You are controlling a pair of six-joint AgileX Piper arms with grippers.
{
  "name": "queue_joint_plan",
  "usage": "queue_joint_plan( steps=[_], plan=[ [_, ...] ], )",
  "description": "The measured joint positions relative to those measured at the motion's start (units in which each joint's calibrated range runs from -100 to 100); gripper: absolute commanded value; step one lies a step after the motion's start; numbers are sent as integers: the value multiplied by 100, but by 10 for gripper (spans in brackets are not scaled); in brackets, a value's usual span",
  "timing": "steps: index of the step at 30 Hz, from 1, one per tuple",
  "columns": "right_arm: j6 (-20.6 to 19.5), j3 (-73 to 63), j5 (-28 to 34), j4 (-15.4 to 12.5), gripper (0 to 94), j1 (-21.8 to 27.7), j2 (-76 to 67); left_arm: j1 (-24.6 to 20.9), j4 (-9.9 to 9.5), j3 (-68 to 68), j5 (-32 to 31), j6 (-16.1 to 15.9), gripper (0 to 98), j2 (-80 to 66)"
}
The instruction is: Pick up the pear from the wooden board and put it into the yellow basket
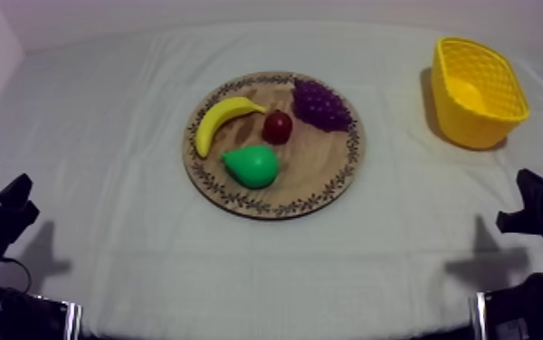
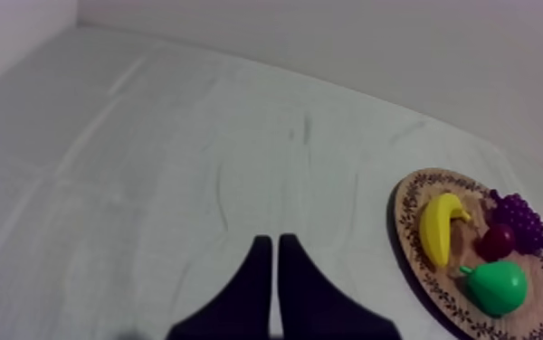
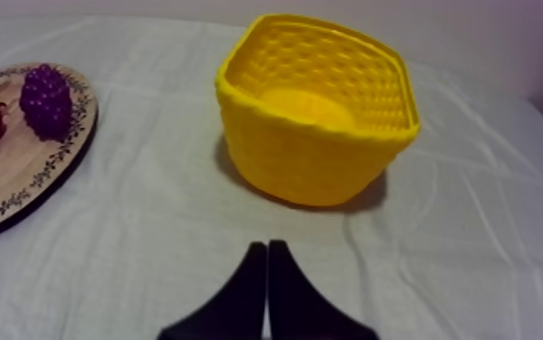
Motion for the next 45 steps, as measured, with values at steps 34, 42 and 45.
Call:
queue_joint_plan(
  steps=[34, 42, 45],
  plan=[
    [-425, -511, 963, 1126, 4, -916, 618, 0, 0, 0, 0, 0, 1, 0],
    [-1007, -1154, 1337, 1967, 7, -1750, 1732, 0, 0, 0, 0, 0, 1, 0],
    [-1029, -1559, 1597, 1960, 8, -2024, 2218, 0, 0, 0, 0, 0, 1, 0]
  ],
)
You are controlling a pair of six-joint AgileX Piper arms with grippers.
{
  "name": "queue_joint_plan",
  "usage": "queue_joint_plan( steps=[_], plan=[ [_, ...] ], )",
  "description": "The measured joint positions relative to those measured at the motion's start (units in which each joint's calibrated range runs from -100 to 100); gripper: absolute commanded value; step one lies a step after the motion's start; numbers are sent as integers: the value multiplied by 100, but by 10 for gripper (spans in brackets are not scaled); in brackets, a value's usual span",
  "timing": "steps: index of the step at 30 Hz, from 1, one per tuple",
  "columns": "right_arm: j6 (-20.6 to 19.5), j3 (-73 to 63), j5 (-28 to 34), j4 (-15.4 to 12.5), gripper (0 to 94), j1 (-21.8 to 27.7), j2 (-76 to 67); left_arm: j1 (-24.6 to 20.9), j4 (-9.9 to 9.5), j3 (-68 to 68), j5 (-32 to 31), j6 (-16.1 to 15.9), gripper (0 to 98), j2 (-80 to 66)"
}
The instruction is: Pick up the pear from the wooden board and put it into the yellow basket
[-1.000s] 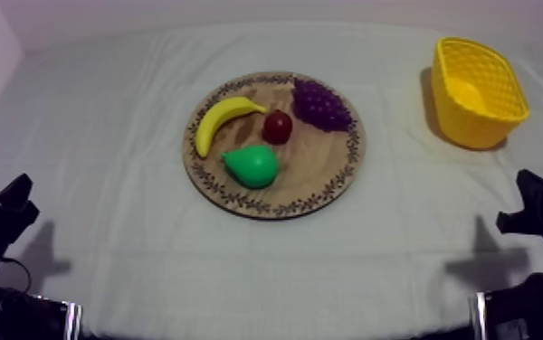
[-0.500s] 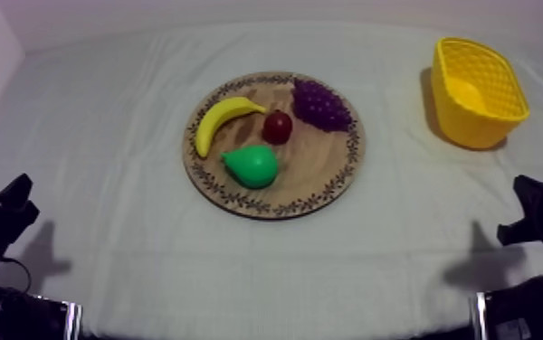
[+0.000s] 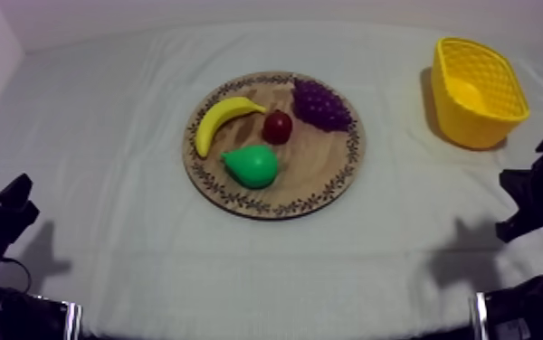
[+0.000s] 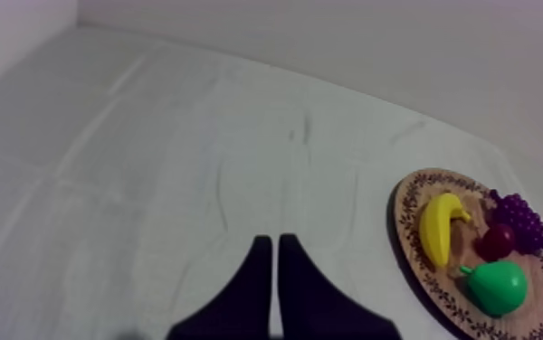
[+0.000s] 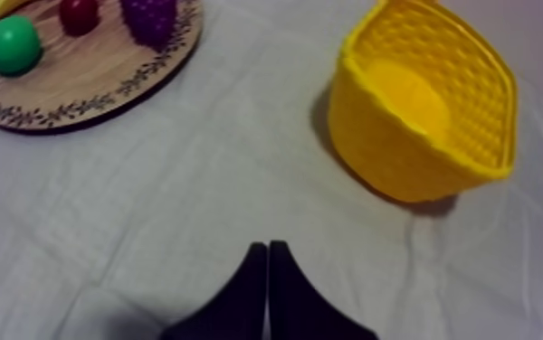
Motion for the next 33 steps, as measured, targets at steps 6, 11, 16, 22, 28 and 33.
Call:
queue_joint_plan(
  steps=[6, 11, 16, 22, 28, 33],
  plan=[
    [412, -1033, 620, -353, 8, -302, 977, 0, 0, 0, 0, 0, 1, 0],
    [937, -2182, 1216, -749, 9, -425, 1902, 0, 0, 0, 0, 0, 1, 0],
    [1419, -3245, 1591, -1061, 9, -526, 2804, 0, 0, 0, 0, 0, 1, 0],
    [1753, -4547, 2173, -1235, 11, -795, 3938, 0, 0, 0, 0, 0, 1, 0],
    [1881, -5854, 2774, -1393, 36, -1095, 5004, 0, 0, 0, 0, 0, 1, 0],
    [1860, -6846, 3021, -1431, 71, -1403, 5865, 0, 0, 0, 0, 0, 1, 0]
  ],
)
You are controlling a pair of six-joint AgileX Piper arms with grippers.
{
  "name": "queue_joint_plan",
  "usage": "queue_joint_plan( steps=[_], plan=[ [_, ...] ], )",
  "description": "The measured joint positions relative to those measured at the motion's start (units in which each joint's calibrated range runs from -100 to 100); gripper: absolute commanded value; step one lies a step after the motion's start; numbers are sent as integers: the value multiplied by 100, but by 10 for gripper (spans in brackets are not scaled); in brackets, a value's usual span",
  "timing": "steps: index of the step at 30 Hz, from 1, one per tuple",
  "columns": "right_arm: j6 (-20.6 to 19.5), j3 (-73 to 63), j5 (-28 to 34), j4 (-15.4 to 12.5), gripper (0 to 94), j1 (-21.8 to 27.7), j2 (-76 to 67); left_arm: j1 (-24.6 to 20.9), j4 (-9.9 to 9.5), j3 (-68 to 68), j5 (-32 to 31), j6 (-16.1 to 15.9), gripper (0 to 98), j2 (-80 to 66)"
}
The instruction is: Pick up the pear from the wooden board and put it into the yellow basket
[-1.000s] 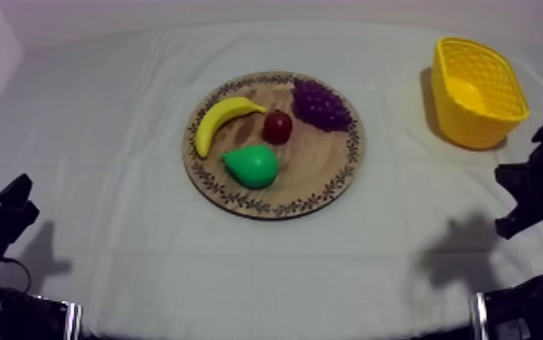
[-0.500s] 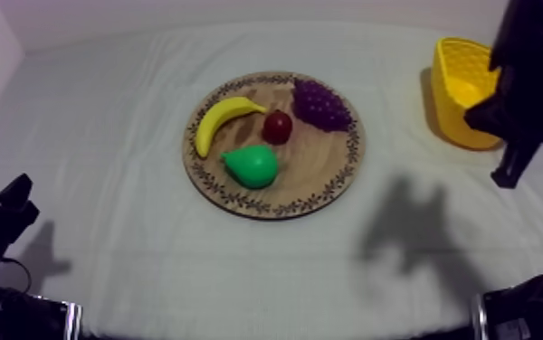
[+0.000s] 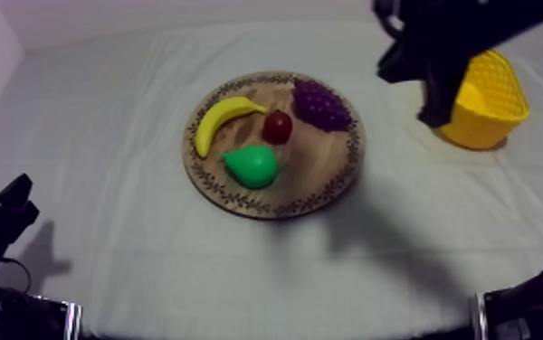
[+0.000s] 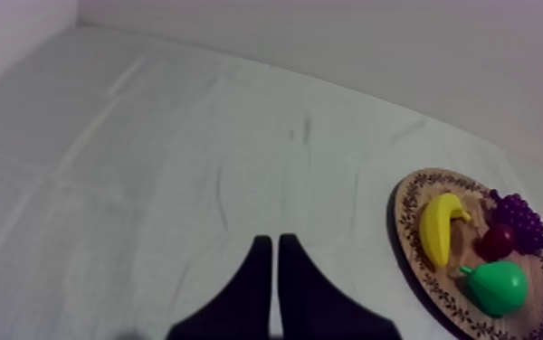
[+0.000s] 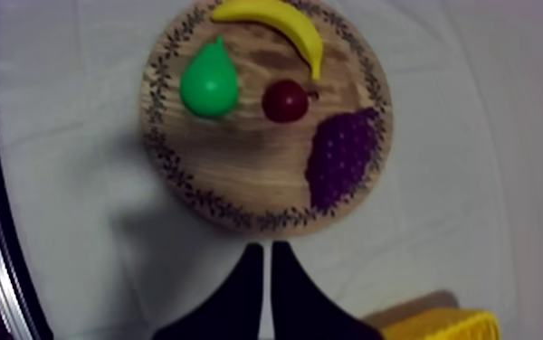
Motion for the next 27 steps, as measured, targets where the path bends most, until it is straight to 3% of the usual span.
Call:
queue_joint_plan(
  steps=[7, 19, 27],
  plan=[
    [-80, -1127, 371, 6, 168, -368, 1097, 0, 0, 0, 0, 0, 1, 0],
    [-131, -1510, 377, 40, 628, -463, 1863, 0, 0, 0, 0, 0, 1, 0],
    [-266, -1306, 136, 101, 769, -571, 2146, 0, 0, 0, 0, 0, 1, 0]
  ],
)
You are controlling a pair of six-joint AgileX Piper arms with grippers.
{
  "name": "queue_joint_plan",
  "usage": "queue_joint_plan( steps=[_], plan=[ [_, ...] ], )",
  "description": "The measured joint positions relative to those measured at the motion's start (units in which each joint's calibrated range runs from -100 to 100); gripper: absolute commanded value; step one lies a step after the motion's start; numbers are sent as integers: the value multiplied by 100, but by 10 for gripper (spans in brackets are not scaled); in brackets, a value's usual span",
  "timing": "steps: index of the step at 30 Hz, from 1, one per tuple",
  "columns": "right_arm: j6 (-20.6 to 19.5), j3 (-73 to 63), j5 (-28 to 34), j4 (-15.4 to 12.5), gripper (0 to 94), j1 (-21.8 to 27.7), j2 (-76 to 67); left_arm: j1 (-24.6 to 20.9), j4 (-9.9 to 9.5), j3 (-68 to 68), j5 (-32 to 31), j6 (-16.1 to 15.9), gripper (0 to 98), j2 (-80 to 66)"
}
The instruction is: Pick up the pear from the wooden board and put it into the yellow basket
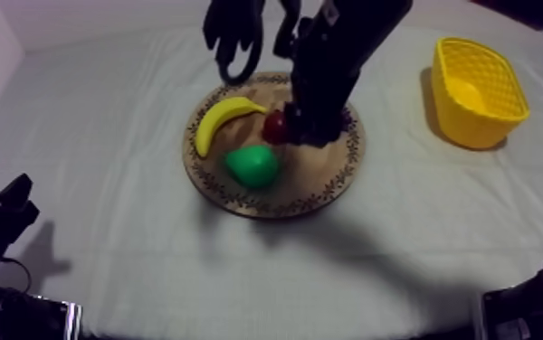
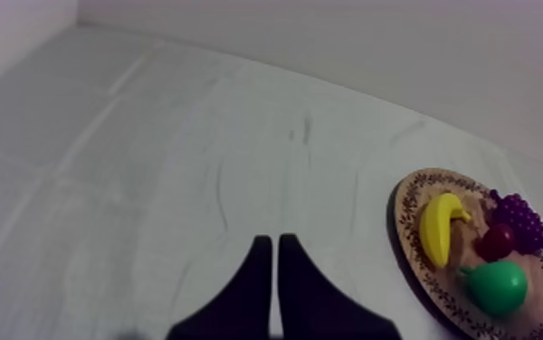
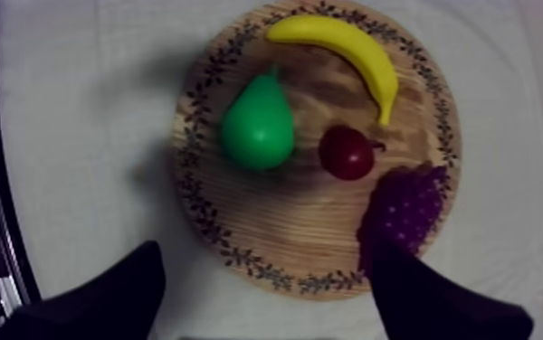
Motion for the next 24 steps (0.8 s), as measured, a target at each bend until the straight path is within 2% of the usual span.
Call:
queue_joint_plan(
  steps=[9, 14, 24],
  plan=[
    [-220, 210, -421, -5, 825, -148, 657, 0, 0, 0, 0, 0, 1, 0],
    [-321, 113, -725, -12, 829, -161, 1220, 0, 0, 0, 0, 0, 1, 0],
    [-359, -682, -955, -10, 818, -139, 2527, 0, 0, 0, 0, 0, 1, 0]
  ],
)
